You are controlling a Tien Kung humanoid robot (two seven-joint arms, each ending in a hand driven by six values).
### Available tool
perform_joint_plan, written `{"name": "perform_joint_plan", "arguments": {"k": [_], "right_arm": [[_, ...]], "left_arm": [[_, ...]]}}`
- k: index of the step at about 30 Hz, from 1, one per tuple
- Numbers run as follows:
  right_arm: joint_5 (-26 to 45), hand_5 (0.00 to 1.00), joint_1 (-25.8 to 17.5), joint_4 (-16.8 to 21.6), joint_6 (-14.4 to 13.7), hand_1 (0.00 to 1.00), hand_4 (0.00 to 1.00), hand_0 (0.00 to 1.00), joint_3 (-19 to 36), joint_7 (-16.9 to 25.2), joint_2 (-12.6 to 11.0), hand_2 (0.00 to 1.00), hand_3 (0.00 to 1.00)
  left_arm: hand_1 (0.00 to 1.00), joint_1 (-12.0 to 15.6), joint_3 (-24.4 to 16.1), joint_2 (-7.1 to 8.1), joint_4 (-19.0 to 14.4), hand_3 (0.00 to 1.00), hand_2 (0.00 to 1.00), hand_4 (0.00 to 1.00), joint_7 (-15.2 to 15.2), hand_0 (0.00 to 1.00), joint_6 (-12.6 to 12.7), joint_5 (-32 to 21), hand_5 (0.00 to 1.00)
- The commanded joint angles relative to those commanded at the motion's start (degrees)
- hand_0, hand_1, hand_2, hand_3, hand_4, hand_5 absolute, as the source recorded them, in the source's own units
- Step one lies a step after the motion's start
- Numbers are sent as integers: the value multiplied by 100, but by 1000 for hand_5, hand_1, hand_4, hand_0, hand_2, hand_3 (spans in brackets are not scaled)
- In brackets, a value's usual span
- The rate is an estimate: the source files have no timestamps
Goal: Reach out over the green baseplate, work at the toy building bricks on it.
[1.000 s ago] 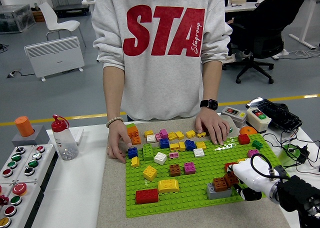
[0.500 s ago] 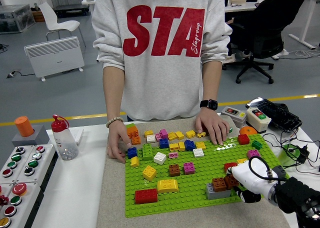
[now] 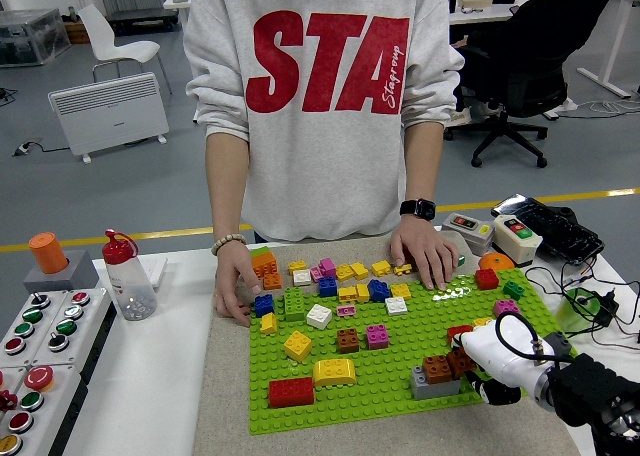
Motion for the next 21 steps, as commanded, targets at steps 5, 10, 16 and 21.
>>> {"name": "perform_joint_plan", "arguments": {"k": [5,10,16,21], "right_arm": [[1,246,13,-8,15,362,399,219,-42,-17,19,459,493],[-4,247,25,8,19,362,399,219,-65,-22,31,459,494],[-41,248,34,28,34,362,397,219,-80,-44,14,459,491],[-77,247,50,50,55,362,393,219,-106,-68,1,459,490]], "left_arm": [[691,7,0,-4,0,565,668,286,5,653,-2,5,998],[693,15,0,-3,0,565,668,285,7,652,0,3,998],[691,34,-5,-4,0,565,668,284,11,653,0,8,998],[691,49,-11,-5,0,564,668,285,15,652,-1,18,998]]}}
